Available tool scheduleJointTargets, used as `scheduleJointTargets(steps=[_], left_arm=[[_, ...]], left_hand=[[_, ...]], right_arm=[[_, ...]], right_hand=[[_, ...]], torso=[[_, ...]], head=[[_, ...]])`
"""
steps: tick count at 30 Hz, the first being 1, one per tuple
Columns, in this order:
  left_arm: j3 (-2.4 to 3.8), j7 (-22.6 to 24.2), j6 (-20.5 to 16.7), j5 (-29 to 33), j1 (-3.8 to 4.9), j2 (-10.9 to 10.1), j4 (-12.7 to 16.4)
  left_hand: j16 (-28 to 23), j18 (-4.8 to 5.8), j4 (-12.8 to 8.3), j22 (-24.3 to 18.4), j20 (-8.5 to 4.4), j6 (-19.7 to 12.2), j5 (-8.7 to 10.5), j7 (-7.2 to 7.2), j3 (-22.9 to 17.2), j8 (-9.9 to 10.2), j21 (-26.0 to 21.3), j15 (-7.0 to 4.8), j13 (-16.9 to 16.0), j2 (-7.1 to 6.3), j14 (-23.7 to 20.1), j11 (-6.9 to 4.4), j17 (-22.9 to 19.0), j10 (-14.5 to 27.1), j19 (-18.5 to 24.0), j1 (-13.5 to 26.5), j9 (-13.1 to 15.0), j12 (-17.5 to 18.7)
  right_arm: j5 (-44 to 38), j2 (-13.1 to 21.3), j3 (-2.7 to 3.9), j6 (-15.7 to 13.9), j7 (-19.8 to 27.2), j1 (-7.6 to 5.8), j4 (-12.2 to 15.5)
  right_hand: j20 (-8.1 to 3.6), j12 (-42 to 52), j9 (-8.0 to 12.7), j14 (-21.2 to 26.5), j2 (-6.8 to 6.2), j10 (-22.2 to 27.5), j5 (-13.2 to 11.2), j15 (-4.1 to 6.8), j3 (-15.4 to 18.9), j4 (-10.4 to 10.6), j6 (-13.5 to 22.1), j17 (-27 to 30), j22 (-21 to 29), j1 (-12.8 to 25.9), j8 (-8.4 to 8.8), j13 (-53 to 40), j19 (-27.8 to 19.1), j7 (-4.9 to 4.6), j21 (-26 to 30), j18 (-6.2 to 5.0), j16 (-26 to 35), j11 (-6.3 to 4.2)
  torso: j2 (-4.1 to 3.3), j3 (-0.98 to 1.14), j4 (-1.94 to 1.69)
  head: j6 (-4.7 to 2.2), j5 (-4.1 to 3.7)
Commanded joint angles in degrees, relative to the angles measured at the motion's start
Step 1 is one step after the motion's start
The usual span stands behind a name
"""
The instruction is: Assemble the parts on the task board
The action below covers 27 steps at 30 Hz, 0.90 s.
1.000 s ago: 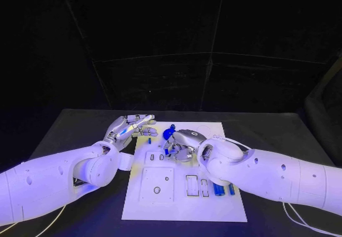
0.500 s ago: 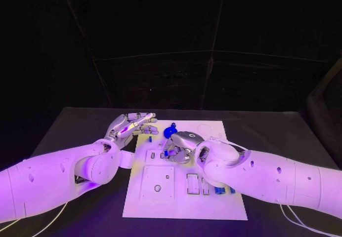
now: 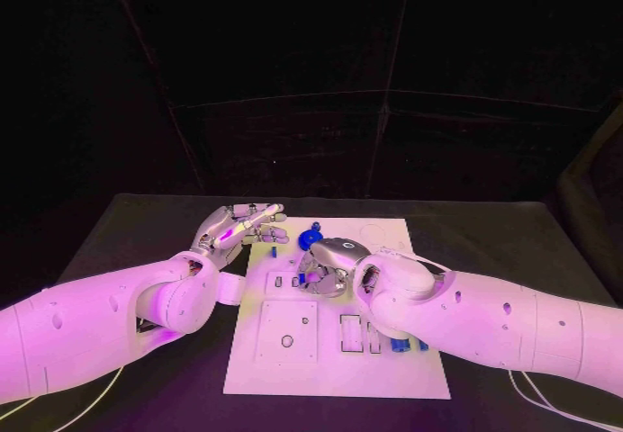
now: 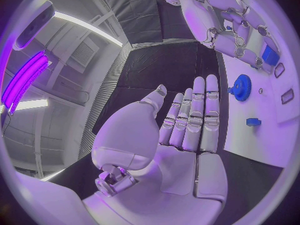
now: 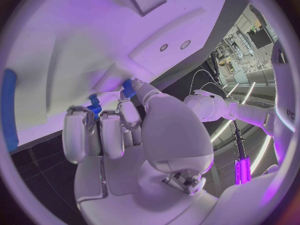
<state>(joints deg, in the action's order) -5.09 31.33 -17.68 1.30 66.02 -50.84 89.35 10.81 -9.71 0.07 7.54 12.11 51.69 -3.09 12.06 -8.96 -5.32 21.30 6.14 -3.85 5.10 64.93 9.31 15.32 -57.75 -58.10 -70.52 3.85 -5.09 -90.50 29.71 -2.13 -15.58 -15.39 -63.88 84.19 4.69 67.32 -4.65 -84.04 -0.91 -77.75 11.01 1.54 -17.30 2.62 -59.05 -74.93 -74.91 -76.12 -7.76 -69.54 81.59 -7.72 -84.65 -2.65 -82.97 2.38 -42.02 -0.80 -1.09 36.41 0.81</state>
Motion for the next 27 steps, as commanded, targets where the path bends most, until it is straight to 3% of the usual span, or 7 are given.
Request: scheduleJointTargets(steps=[1,10,14,17,27], left_arm=[[0.07,0.4,0.7,0.1,0.11,0.1,0.0],[0.07,0.4,0.8,0.1,0.11,0.1,0.0],[0.07,0.4,0.8,0.1,0.11,0.0,0.0],[0.07,0.4,0.8,0.1,0.11,0.0,0.0],[0.06,0.2,0.9,0.1,0.11,0.1,-0.2]], left_hand=[[-0.4,-0.77,0.1,-0.1,-0.16,0.5,0.20,0.06,-0.4,-0.1,-0.2,-0.17,-0.1,-0.03,0.2,-0.09,0.1,-0.4,-0.2,0.8,0.1,-0.2],[-0.4,-0.77,0.1,-0.1,-0.16,0.5,0.20,0.06,-0.4,-0.1,-0.2,-0.17,-0.1,-0.03,0.2,-0.09,0.1,-0.4,-0.2,0.8,0.1,-0.2],[-0.4,-0.77,0.1,-0.1,-0.16,0.5,0.20,0.06,-0.4,-0.1,-0.2,-0.17,-0.1,-0.03,0.2,-0.09,0.1,-0.4,-0.2,0.8,0.1,-0.2],[-0.4,-0.77,0.1,-0.1,-0.16,0.5,0.20,0.06,-0.4,-0.1,-0.2,-0.17,-0.1,-0.03,0.2,-0.09,0.1,-0.4,-0.2,0.8,0.1,-0.2],[-0.4,-0.76,0.1,-0.1,-0.16,0.5,0.20,0.12,-0.4,-0.1,-0.2,-0.16,0.0,-0.08,0.2,-0.05,0.1,-0.4,-0.2,0.8,0.1,-0.1]], right_arm=[[-1.1,0.1,-0.33,3.2,-2.3,0.32,-0.2],[-1.7,0.2,-0.33,3.7,-3.3,0.34,-0.1],[-1.8,0.2,-0.33,3.6,-3.4,0.34,-0.2],[-1.8,0.1,-0.33,3.4,-3.4,0.35,-0.2],[-1.8,-0.2,-0.33,3.0,-3.5,0.37,-0.4]], right_hand=[[0.02,-0.4,0.1,-3.5,-0.14,0.6,0.1,0.16,0.0,0.2,-0.4,-3.3,-1.9,0.7,0.32,0.3,-0.4,0.34,0.2,-0.30,0.2,0.00],[0.07,-1.0,0.2,-3.4,-0.60,1.0,0.1,0.10,0.1,0.2,-0.2,-3.2,-1.7,0.9,0.53,0.8,-0.5,0.24,0.3,-0.34,0.3,0.08],[0.28,-4.0,0.5,-3.3,-2.00,2.7,-0.9,-0.22,1.2,1.1,1.1,-2.6,-0.9,2.8,1.34,3.4,-1.1,-0.23,0.7,-0.50,0.8,0.49],[0.51,-5.9,0.7,-3.2,-2.94,3.7,-0.4,-0.44,2.1,1.6,2.2,-2.3,-0.6,3.7,1.95,5.0,-1.3,-0.50,0.9,-0.58,1.1,0.75],[0.75,-7.4,0.6,-3.1,-3.69,4.4,-0.9,-0.62,3.6,2.5,3.0,-1.9,-0.1,4.8,2.32,6.4,-1.6,-0.62,1.2,-0.68,1.5,0.92]], torso=[[0.02,-0.03,-0.02],[0.01,-0.01,-0.05],[0.00,-0.02,-0.08],[0.00,-0.02,-0.01],[0.02,-0.05,-0.04]], head=[[0.06,0.04],[0.21,0.09],[0.10,-0.20],[-0.01,-0.25],[-0.29,-0.12]])
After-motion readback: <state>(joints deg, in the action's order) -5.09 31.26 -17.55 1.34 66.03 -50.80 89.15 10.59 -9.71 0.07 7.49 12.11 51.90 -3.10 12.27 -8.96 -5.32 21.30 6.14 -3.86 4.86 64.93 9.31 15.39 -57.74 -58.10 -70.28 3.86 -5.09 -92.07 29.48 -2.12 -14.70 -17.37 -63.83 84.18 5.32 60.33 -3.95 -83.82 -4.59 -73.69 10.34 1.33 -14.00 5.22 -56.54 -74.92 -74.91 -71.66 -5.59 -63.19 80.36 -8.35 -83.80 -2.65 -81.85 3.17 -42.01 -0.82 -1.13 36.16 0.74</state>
